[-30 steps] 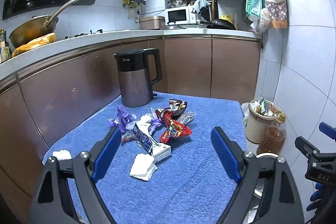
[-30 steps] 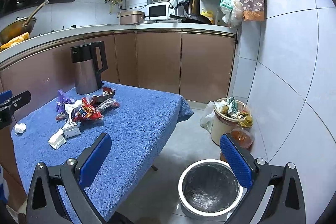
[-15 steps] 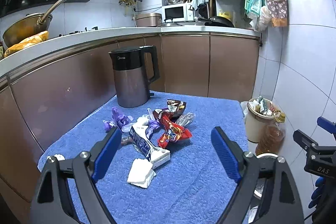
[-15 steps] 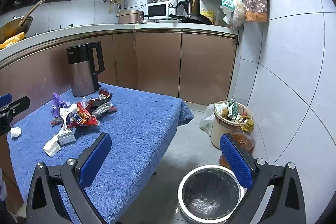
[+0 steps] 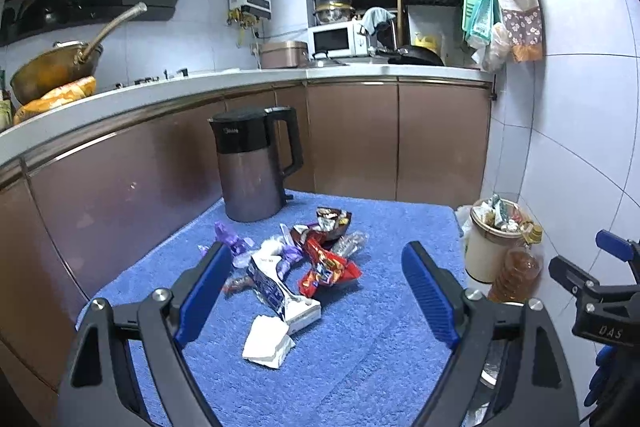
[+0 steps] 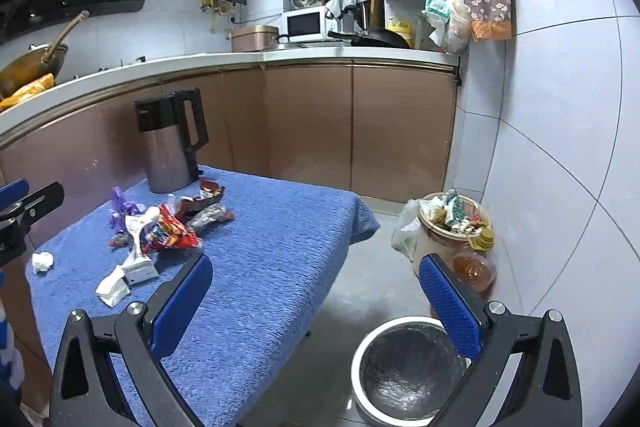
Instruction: Collect trash
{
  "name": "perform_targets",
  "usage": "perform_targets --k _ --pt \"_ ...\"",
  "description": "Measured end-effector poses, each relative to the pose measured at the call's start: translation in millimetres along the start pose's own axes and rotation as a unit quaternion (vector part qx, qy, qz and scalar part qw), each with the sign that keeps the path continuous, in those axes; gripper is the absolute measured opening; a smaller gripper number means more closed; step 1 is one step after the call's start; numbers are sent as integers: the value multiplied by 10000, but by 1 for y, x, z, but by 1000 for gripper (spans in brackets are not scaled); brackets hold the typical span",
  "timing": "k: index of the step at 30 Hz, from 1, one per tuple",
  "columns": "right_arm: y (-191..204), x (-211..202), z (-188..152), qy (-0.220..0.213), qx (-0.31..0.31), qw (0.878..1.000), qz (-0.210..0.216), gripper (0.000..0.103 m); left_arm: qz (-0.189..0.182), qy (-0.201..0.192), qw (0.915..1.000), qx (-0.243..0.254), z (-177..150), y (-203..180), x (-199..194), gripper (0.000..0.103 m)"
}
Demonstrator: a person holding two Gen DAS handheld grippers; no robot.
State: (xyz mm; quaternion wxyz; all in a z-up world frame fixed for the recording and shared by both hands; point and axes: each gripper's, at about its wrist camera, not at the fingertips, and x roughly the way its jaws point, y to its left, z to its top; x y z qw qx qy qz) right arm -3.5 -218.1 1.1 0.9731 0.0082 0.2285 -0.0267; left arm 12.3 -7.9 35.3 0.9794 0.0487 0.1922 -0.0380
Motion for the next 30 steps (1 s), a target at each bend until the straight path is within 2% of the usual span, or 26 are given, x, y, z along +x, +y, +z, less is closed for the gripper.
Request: perform_targets --k 4,11,21,30 --pt "0 -9 1 -176 74 9994 287 103 107 -131 9998 56 4 -4 -11 87" --pt "-5 -25 1 -316 185 9977 562 103 133 -24 9997 208 7 -13 -25 87" --pt "-9 -45 -2 -411 191 9978 493 103 40 11 9999 114 5 -16 -39 87" --pt "-4 -35 -2 -254 48 9987 447 103 20 62 10000 -8 -1 -4 -26 87"
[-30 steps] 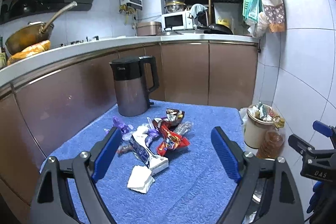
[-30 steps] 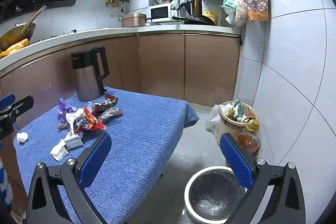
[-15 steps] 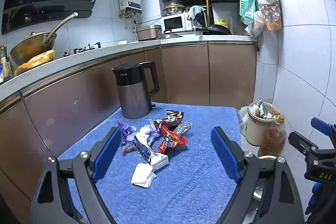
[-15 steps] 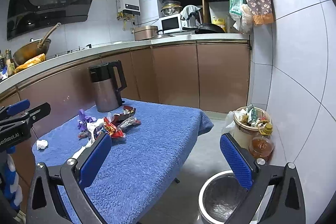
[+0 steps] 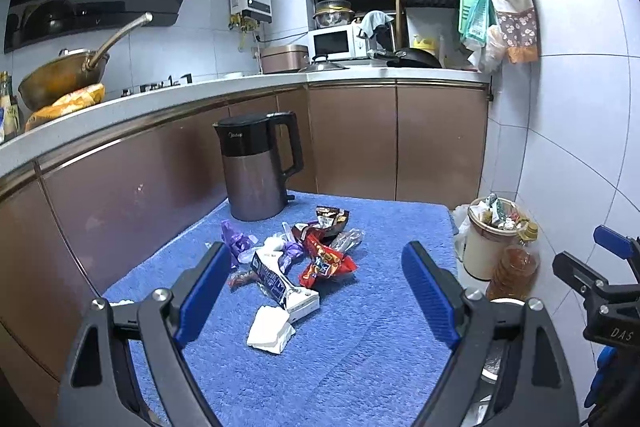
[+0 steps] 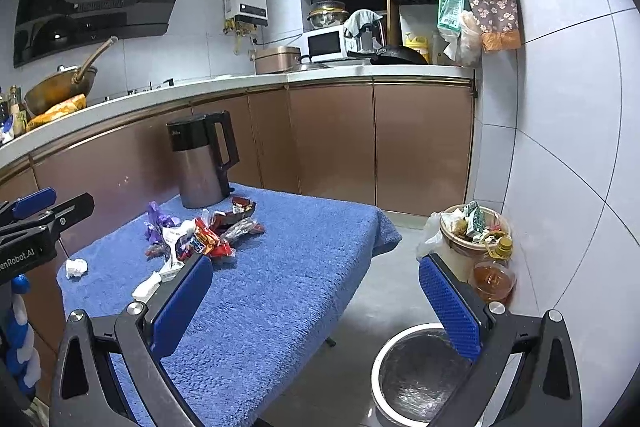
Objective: Collect trash
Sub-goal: 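Grasp the white tissue with the left gripper while the right grasps the red snack bag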
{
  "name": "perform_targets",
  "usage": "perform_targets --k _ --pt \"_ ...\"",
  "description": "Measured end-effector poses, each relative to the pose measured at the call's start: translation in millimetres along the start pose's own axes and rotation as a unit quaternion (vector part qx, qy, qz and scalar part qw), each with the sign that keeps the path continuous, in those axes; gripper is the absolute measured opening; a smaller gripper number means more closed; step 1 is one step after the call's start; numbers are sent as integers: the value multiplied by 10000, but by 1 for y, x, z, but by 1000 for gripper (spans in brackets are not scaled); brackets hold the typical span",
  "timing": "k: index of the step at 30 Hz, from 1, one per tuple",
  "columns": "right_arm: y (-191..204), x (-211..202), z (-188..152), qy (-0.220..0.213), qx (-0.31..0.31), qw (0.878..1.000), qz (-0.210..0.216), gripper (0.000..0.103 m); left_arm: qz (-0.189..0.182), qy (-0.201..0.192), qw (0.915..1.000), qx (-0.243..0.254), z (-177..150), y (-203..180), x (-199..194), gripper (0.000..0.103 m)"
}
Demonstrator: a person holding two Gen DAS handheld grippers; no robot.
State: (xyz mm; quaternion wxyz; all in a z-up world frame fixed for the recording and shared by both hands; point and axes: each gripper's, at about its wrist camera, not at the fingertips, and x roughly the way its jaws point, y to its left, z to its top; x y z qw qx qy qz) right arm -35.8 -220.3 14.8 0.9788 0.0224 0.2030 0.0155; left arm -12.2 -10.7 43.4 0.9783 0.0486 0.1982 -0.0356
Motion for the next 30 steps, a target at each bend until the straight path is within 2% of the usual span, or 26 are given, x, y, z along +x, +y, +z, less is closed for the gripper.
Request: perform_targets --k 8,15,19,21,26,30 --pt "4 36 9 368 -292 9989 72 103 178 286 9992 -215 -15 43 33 87" --pt "32 89 14 843 -575 9929 604 101 184 865 9953 -400 -46 91 67 86" --pt "56 122 14 1143 -720 9844 1124 87 -168 1196 9909 -591 -62 107 86 85" --pt "71 142 15 1317 -806 9785 1364 76 -404 1275 9892 -602 -66 108 95 85" --pt "95 176 13 1571 -939 9680 1720 69 -806 1473 9847 -472 -76 99 119 76" --pt "108 199 12 1698 -1022 9628 1836 68 -998 1736 9791 -358 -87 91 141 74"
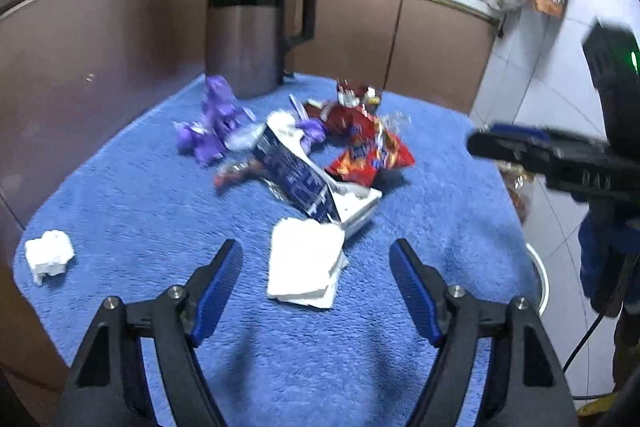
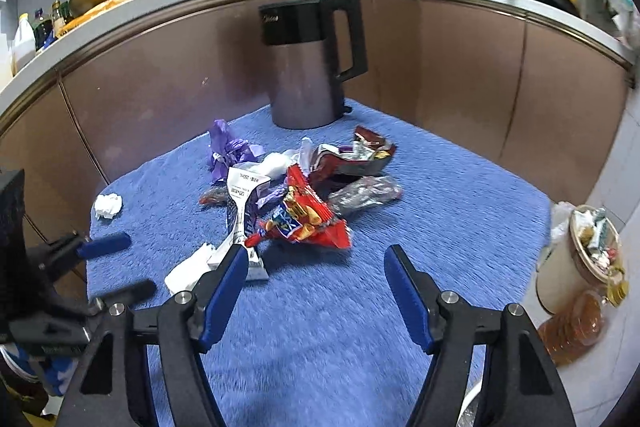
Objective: Collect trash
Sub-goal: 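Grasp the white tissue with the left gripper while the right grasps the red snack bag, then carry tissue and snack bag to the floor bin and open both grippers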
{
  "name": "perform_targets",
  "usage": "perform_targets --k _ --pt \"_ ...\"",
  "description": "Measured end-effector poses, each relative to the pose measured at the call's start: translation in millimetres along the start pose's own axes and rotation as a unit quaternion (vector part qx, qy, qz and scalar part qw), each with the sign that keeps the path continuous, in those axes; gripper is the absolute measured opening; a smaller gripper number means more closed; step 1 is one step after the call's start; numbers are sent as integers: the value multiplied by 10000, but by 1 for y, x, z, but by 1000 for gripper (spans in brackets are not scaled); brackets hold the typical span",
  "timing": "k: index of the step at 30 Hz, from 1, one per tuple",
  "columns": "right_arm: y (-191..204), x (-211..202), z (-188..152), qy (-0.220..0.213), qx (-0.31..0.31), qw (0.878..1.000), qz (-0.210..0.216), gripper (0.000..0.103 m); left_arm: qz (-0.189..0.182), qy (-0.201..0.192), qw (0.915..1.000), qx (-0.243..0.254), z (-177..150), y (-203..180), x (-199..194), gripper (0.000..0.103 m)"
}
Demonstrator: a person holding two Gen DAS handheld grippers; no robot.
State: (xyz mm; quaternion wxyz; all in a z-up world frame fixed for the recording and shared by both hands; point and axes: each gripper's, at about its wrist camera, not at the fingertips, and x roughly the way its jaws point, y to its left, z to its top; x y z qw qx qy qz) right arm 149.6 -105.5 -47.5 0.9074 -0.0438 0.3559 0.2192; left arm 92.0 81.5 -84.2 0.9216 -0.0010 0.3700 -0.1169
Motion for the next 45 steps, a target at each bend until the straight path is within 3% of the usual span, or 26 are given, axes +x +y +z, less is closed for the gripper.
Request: perform_targets --k 3,5,7,13,19,21,22,24,32,36,41,45 --pt "2 17 8 69 -84 9999 60 68 -19 246 9997 50 -3 0 20 68" --pt "5 30 15 111 -173 9998 76 68 -40 409 9991 50 -4 2 31 56" --pt "7 41 21 150 -231 9996 114 68 -62 581 9983 2 -5 5 42 51" --pt "14 77 33 328 -351 9987 160 66 53 739 9972 -27 -7 12 53 36" --pt "18 102 33 610 -333 9974 212 34 123 738 9971 -96 -8 19 52 14" --pt "17 104 31 675 -278 9970 271 20 75 730 9971 -218 -8 23 50 12" --pt "17 103 31 686 -271 9969 271 18 51 719 9970 -287 -9 25 48 11" --pt "19 99 29 669 -277 9971 254 10 49 673 9970 -366 -10 27 41 11" --pt "30 45 30 209 -363 9987 302 10 169 332 9981 -489 -6 28 -1 10" --pt "23 7 25 -70 -273 9993 242 10 119 131 9996 -226 6 9 -19 10" --pt "-13 -46 6 -364 86 9993 -75 10 -321 -6 9992 233 27 -41 -30 10" --pt "-59 -90 -25 -464 459 9957 -653 10 -846 111 9939 705 39 -100 -16 10"
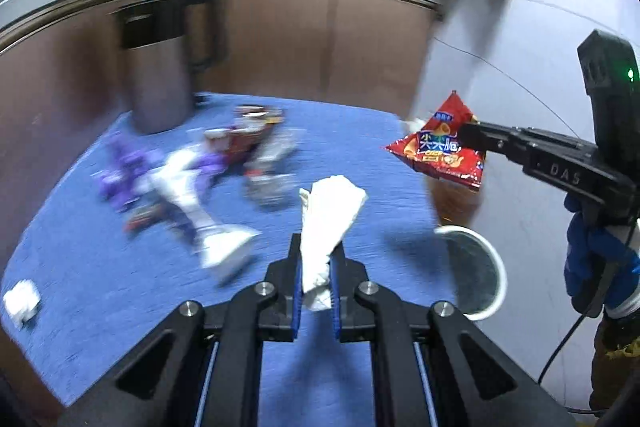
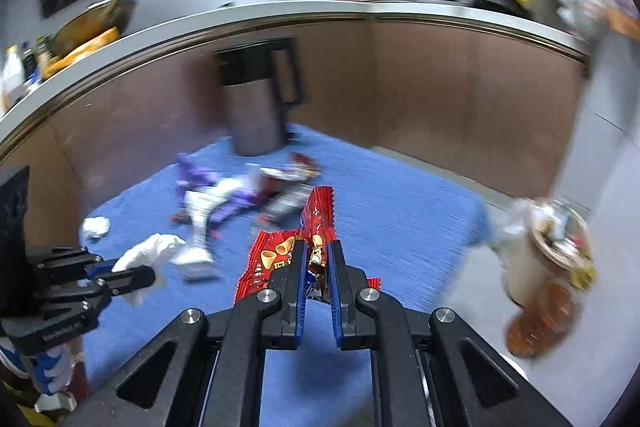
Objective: Collect trash
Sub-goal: 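Carry tissue and snack bag to the floor bin and open both grippers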
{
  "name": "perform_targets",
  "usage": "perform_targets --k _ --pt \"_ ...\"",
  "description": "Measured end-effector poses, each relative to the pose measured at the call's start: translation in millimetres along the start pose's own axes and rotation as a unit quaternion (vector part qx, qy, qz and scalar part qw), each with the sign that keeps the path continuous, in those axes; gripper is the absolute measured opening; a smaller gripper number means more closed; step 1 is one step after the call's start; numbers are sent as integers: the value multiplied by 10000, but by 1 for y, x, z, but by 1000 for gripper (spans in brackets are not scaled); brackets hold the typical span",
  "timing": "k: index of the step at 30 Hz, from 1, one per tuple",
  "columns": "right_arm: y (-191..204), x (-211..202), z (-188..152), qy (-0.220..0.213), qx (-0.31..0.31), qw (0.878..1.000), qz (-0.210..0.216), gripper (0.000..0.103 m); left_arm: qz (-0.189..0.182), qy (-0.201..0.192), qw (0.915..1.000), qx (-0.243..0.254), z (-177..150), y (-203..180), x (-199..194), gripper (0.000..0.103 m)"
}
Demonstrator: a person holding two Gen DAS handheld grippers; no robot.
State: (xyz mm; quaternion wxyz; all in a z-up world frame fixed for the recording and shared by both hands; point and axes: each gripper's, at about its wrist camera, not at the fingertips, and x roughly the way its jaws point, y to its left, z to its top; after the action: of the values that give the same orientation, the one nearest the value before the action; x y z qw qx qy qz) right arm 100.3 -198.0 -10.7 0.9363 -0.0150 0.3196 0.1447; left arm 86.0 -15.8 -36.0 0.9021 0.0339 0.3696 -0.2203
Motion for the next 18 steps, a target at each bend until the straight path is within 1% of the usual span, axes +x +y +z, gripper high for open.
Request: perform_targets --k 2,3,4,8,10,13,18 --pt "-28 -15 -16 40 196 9994 -283 10 -250 113 9994 187 6 -26 13 10" --pt "-45 -22 -28 85 331 9984 -452 10 -428 208 9983 329 10 -45 24 10" --pt "-62 -28 -40 147 462 9968 -629 10 -528 275 9974 415 13 -56 31 10" --pt "-115 -41 -84 407 863 9885 -1177 10 -951 681 9894 862 20 -118 73 10" --pt "-142 -41 -109 550 1169 9830 -1304 10 -1121 906 9842 1033 21 -150 95 10" --pt "-170 -34 -135 724 1515 9760 -1383 10 -1255 1149 9783 1182 21 -185 123 11" --pt "-205 -21 -169 970 1934 9654 -1459 13 -1402 1474 9698 1349 19 -227 164 12"
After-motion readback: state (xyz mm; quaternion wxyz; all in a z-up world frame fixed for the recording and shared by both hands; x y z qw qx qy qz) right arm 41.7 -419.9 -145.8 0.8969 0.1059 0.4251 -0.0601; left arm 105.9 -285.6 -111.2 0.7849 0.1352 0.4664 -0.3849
